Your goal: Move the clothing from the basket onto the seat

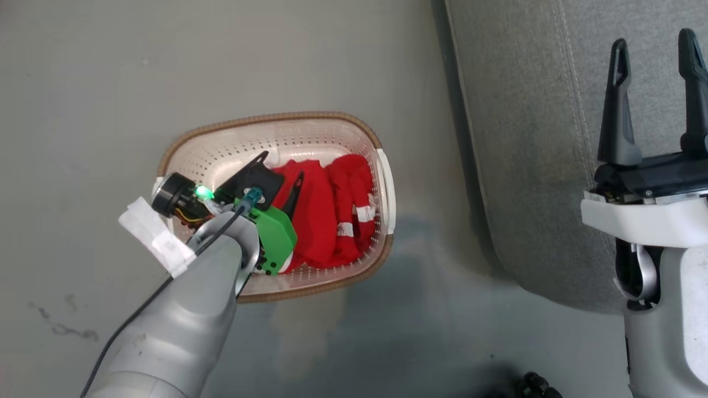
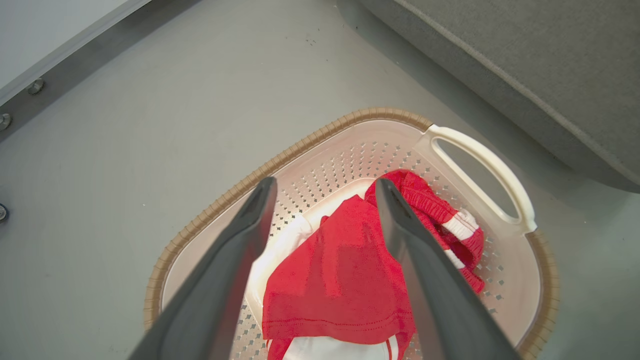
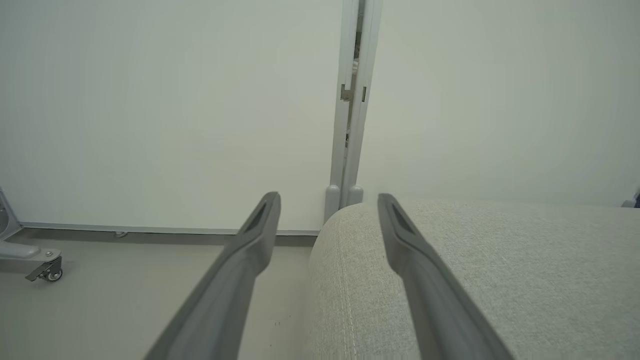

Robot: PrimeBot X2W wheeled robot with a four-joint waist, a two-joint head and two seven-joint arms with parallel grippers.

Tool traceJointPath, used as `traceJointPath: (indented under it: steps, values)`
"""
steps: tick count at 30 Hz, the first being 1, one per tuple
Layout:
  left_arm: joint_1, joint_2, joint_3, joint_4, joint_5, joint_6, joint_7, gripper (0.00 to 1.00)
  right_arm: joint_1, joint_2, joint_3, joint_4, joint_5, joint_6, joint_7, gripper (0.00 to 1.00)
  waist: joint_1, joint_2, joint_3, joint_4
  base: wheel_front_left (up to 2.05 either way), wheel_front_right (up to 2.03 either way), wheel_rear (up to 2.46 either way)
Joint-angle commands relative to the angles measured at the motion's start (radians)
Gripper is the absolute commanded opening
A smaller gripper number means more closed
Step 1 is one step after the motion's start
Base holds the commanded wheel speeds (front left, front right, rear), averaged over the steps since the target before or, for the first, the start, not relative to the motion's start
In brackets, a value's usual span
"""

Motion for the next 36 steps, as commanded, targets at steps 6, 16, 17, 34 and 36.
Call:
traceJointPath:
  steps: [6,16,17,34,36]
  values:
    - [-0.144,0.012,-0.083,0.134,-0.065,-0.005,0.047,1.0,-0.052,0.02,0.004,-0.032,0.011,0.0,-0.003,1.0,0.0,0.0,0.247,-0.153,0.0,0.0,0.0]
    - [-0.265,0.069,-0.174,0.242,-0.14,-0.005,0.148,1.0,-0.082,0.026,0.016,-0.06,0.05,0.0,-0.003,1.0,0.0,0.0,0.344,-0.208,0.0,0.0,0.0]
    - [-0.271,0.074,-0.178,0.246,-0.144,-0.005,0.148,1.0,-0.085,0.026,0.018,-0.064,0.056,0.0,-0.003,1.0,0.0,0.0,0.351,-0.212,0.0,0.0,0.0]
    - [-0.311,0.122,-0.191,0.28,-0.159,0.049,0.142,0.0,-0.078,0.025,0.023,-0.092,0.063,0.0,-0.003,1.0,0.0,0.0,0.387,-0.225,0.0,0.0,0.0]
    - [-0.309,0.116,-0.192,0.28,-0.163,0.053,0.125,0.0,-0.076,0.026,0.022,-0.087,0.061,0.0,-0.003,1.0,0.0,0.0,0.378,-0.216,0.0,0.0,0.0]
